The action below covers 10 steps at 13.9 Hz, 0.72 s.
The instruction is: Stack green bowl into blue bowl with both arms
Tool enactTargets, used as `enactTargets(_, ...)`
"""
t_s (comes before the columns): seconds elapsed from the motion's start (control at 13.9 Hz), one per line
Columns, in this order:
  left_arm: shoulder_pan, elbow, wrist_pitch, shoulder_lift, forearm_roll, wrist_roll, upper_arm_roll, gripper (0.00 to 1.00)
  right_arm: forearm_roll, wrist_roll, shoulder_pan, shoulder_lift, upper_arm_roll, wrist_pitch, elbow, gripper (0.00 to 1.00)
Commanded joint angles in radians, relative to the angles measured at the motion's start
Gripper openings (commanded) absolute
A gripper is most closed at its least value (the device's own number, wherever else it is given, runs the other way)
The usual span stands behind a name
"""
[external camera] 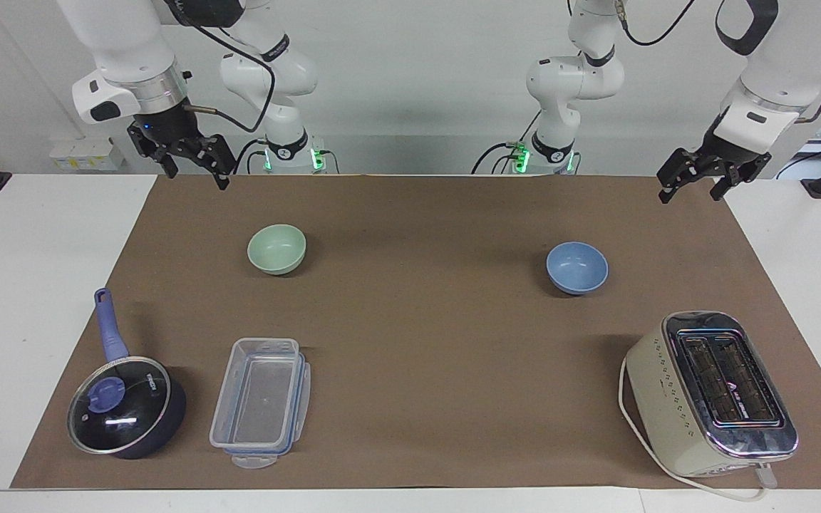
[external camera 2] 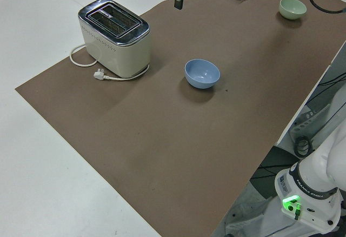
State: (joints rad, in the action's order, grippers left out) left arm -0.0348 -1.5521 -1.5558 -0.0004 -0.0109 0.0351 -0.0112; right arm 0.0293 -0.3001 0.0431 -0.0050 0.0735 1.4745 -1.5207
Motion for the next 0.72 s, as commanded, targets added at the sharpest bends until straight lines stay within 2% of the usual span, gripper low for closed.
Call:
enactTargets(0.0, -0.004, -0.040, 0.016, -0.033, 0.014, -0.015, 0.000, 1.00, 0.003, -0.004, 0.014, -0.027, 0.008, 0.033, -0.039, 1.00)
enactTargets(0.65, 0.006, -0.059, 0.013, -0.041, -0.006, -0.003, 0.000, 1.00, -0.015, 0.019, 0.009, -0.027, 0.008, 0.049, -0.038, 1.00)
